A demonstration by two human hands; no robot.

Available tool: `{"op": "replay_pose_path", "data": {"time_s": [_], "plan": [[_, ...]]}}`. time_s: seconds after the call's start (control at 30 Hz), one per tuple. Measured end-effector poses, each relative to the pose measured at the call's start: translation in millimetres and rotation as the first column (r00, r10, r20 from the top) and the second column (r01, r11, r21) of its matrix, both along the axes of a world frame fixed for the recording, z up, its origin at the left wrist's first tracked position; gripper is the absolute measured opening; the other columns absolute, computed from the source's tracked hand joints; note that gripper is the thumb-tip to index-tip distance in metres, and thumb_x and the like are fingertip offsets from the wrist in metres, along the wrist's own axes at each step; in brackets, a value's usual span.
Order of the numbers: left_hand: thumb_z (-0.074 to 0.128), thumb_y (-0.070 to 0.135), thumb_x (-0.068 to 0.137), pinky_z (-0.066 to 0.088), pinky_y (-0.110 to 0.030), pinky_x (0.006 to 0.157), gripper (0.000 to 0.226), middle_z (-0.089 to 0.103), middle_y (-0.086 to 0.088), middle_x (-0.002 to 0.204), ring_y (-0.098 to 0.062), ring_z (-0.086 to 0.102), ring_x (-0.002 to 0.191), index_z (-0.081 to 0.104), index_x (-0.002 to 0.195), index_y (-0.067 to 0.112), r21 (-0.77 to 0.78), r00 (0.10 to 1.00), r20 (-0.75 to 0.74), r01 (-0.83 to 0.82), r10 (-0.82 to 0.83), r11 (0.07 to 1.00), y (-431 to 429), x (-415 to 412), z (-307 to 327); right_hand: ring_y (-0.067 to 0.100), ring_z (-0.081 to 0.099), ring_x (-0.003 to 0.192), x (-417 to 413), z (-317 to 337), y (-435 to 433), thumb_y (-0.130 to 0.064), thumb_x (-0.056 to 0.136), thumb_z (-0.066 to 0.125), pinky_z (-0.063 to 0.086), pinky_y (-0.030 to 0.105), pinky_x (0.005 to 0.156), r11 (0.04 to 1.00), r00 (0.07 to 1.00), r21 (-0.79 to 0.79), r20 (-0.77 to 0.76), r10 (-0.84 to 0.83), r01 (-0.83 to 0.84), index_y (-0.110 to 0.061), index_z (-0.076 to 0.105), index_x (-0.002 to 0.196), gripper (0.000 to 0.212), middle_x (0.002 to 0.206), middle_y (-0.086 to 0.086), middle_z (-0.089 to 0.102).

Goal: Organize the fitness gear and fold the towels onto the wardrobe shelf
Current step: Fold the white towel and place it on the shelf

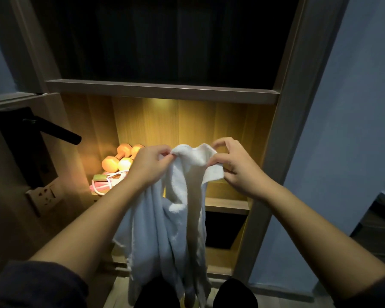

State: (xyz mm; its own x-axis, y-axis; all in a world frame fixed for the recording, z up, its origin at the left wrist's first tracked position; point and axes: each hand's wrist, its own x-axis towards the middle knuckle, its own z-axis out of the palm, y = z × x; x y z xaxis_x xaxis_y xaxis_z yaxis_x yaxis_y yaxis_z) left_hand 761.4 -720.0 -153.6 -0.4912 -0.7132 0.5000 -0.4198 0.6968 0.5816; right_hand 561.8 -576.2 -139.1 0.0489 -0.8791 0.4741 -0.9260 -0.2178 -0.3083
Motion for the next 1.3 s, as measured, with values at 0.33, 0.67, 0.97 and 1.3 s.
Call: {"op": "replay_pose_path", "data": {"time_s": [0.33,0.67,0.97,1.3], "plan": [[0.055,0.022,0.098,0.043,-0.012,0.070,0.018,0.064,0.013,0.074,0.001,0.057,0.074,0.063,0.083,0.017,0.046,0.919,-0.235,0.336,-0.317,0.941,34,-3,22,-0.006,0.039,0.131,22,-4,6,-0.025,0.093,0.063,0.039,0.028,0.106,0.922,0.920,0.225,0.309,0.240,-0.315,-0.021,0.074,0.088,0.013,0.143,-0.014,0.046],[0.054,0.032,0.098,0.043,-0.025,0.065,0.020,0.063,0.007,0.076,-0.003,0.055,0.072,0.062,0.081,0.025,0.011,0.949,-0.114,0.298,-0.295,0.955,25,0,10,0.029,0.058,0.090,31,-8,4,-0.011,0.094,0.062,0.050,0.038,0.079,0.941,0.840,0.098,0.489,0.237,-0.323,-0.006,0.072,0.096,0.012,0.094,0.011,0.060],[0.064,0.039,0.080,0.027,-0.022,0.054,0.033,0.044,0.006,0.063,-0.005,0.039,0.058,0.053,0.072,0.009,0.108,0.896,0.282,0.326,-0.343,0.939,18,17,-8,0.015,0.058,0.087,3,-21,4,-0.009,0.095,0.059,0.048,0.023,0.076,0.975,0.792,0.061,0.595,0.137,-0.214,-0.013,0.069,0.087,0.014,0.089,0.000,0.058],[0.062,0.039,0.080,0.046,-0.028,0.060,0.017,0.062,0.003,0.080,-0.011,0.061,0.075,0.059,0.080,0.023,0.318,0.917,0.296,0.168,-0.266,0.933,-11,38,-17,0.003,0.060,0.083,-24,-20,9,-0.018,0.095,0.060,0.052,0.015,0.071,0.996,0.807,0.016,0.588,0.057,-0.082,-0.024,0.068,0.079,0.019,0.080,-0.018,0.060]]}}
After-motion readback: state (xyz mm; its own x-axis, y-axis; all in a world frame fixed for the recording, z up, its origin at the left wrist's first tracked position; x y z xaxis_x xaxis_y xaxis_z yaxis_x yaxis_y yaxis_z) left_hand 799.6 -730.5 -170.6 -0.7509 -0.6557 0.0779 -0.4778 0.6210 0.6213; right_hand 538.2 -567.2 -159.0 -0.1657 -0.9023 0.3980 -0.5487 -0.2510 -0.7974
